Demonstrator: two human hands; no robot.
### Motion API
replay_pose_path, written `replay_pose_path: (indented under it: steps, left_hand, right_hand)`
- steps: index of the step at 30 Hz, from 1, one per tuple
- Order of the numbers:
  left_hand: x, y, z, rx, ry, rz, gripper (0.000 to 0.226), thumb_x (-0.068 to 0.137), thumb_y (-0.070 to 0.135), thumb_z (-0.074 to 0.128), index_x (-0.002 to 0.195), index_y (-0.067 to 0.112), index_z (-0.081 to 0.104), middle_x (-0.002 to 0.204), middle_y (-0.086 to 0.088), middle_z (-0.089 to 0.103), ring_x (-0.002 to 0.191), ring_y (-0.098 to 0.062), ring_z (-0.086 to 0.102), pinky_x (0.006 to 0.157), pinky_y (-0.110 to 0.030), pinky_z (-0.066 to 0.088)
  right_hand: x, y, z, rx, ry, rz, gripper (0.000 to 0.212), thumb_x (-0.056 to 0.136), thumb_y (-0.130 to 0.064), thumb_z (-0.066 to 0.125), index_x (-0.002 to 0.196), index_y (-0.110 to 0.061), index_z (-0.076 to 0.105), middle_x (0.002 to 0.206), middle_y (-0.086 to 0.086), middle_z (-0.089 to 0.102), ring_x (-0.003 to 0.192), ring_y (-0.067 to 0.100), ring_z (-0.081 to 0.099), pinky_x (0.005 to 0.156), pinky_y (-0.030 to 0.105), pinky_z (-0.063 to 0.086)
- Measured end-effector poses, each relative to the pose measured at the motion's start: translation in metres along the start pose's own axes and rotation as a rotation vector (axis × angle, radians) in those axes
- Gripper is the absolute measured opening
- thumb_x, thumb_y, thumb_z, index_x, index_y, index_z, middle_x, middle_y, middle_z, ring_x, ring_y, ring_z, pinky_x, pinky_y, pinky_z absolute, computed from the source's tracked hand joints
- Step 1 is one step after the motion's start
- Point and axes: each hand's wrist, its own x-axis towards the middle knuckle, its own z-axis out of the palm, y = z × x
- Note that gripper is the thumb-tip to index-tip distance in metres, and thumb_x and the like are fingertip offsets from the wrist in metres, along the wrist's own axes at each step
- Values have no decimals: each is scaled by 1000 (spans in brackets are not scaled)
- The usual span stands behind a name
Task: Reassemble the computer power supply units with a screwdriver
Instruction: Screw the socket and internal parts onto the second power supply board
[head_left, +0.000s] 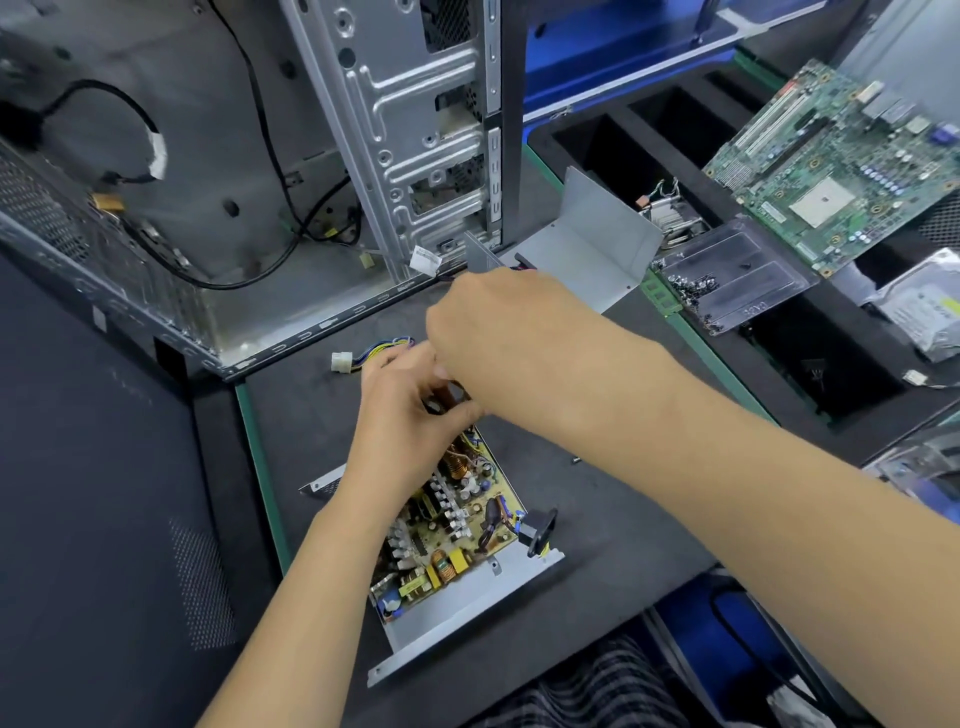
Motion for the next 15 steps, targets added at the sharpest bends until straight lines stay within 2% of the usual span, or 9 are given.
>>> replay_pose_path:
  steps: [2, 3, 5, 6, 9, 10, 11, 13, 15]
  left_hand:
    - [-2, 1, 1, 11, -41, 55, 37, 70, 21, 65, 70, 58, 59, 83, 39, 60, 100, 13, 51, 97, -61, 37]
    - [-4, -1, 1, 23, -58, 51, 31, 73, 23, 67, 76, 54, 62, 88, 30, 66, 103, 20, 45, 105, -58, 32]
    - [-4, -7, -1, 33, -76, 20, 36, 78, 22, 73, 73, 56, 61, 89, 4, 71, 110, 9, 46, 112, -52, 25]
    - [-4, -9, -3, 25, -73, 8, 45, 80, 18, 75, 72, 59, 60, 89, 2, 71, 112, 6, 45, 112, -50, 25]
    - [-7, -14, -9, 29, -64, -2, 44, 81, 14, 76, 80, 56, 62, 97, 39, 63, 117, 11, 37, 111, -49, 28]
    - [-11, -15, -9, 38, -52, 6, 40, 81, 15, 76, 85, 51, 62, 95, 38, 63, 115, 15, 34, 110, -50, 28]
    - [-14, -16, -8, 56, -35, 7, 36, 81, 15, 76, 89, 47, 62, 94, 27, 67, 111, 22, 31, 110, -50, 27]
    - [-19, -18, -7, 118, -2, -14, 36, 82, 19, 76, 90, 48, 58, 90, 6, 70, 105, 22, 29, 110, -45, 24]
    - [-23, -19, -8, 192, 22, 14, 35, 81, 22, 77, 90, 49, 58, 88, 15, 67, 100, 27, 32, 107, -35, 20]
  right_hand:
    - [-5, -2, 4, -12, -11, 54, 23, 90, -4, 45, 74, -18, 37, 75, 4, 41, 78, 20, 36, 64, 31, 32]
    - [-6, 0, 5, -15, -20, 66, 28, 91, -4, 44, 69, -17, 32, 73, 3, 40, 78, 19, 35, 65, 31, 33]
    - [-9, 7, 4, 16, -39, 44, 30, 91, -7, 46, 68, -14, 28, 67, 0, 29, 68, 17, 36, 57, 28, 33]
    - [-10, 10, 3, 55, -64, 12, 25, 91, -9, 49, 74, -11, 31, 67, -2, 26, 59, 16, 33, 51, 25, 29]
    - [-13, 12, 0, 82, -66, -142, 25, 89, -8, 56, 95, -19, 34, 69, -4, 23, 52, 9, 25, 43, 26, 17]
    - [-13, 12, 0, 72, -59, -161, 26, 89, -7, 56, 94, -20, 33, 69, -4, 23, 52, 9, 25, 43, 25, 17]
    - [-12, 12, -1, 55, -36, -168, 25, 89, -7, 56, 93, -20, 35, 68, -4, 24, 51, 9, 25, 42, 25, 17]
    - [-11, 9, 1, 25, -2, -148, 17, 92, -14, 56, 92, -19, 40, 71, -1, 30, 53, 14, 28, 42, 26, 16]
    - [-8, 9, 4, -13, 40, -106, 25, 96, -22, 54, 79, -17, 37, 81, -2, 37, 63, 19, 33, 43, 27, 16]
